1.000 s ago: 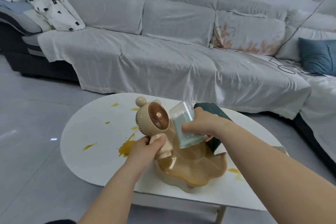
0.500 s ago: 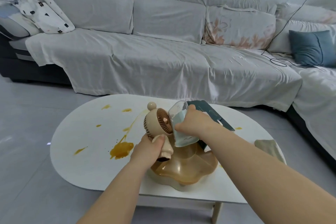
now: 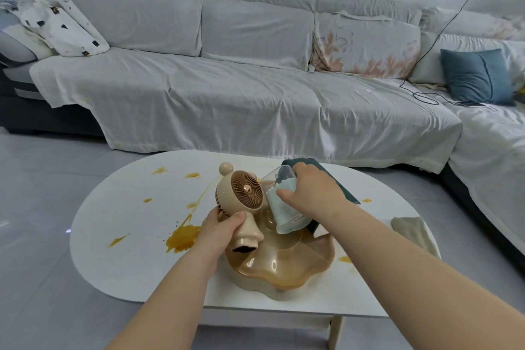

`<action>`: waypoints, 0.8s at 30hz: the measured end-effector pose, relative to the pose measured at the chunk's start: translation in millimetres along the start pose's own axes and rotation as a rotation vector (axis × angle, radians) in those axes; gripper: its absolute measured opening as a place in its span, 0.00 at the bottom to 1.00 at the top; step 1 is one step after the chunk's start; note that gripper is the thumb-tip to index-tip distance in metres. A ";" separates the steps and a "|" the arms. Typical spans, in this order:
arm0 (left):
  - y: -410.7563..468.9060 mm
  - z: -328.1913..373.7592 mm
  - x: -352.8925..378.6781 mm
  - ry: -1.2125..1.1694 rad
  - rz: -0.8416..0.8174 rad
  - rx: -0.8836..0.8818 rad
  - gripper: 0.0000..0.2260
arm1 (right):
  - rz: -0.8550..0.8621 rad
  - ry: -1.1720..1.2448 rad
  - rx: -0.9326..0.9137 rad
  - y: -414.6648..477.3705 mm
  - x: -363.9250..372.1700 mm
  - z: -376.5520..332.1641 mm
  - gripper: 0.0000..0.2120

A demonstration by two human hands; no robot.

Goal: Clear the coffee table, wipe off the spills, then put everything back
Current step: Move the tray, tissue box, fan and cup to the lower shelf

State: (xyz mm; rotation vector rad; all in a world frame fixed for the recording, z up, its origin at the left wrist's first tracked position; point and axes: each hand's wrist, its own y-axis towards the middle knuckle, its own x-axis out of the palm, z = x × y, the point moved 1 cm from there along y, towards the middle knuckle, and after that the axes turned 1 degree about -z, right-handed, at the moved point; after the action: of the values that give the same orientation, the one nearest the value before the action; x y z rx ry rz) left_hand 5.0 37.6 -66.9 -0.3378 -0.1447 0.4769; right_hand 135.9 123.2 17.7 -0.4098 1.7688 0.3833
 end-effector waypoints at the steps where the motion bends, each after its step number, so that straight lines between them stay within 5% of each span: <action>1: -0.5 -0.6 -0.7 -0.012 -0.002 -0.014 0.12 | 0.014 0.041 -0.010 -0.4 -2.7 3.5 0.19; 8: -2.3 -4.1 -4.3 -0.075 -0.026 -0.090 0.24 | 0.238 0.480 -0.136 -10.3 -13.9 34.7 0.11; 13: -3.2 -3.4 -7.6 -0.116 -0.022 -0.105 0.24 | 0.550 0.986 0.277 -7.3 -11.4 81.2 0.15; 16: -0.5 -0.4 -16.3 -0.140 -0.022 -0.155 0.25 | 0.241 1.293 0.565 -3.2 1.3 105.9 0.16; 19: 2.7 -1.6 -21.0 -0.141 -0.056 -0.178 0.21 | -0.181 1.235 0.594 -6.2 19.6 114.4 0.09; 24: 7.0 -6.2 -23.3 -0.126 -0.075 -0.196 0.05 | -0.423 1.273 0.583 -8.3 36.2 122.6 0.11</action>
State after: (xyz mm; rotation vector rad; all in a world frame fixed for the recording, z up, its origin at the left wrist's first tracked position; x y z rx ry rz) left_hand -17.1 30.7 -76.5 -0.4922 -0.3270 0.4103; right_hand 236.9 170.2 -45.6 -0.6432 2.7672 -0.8914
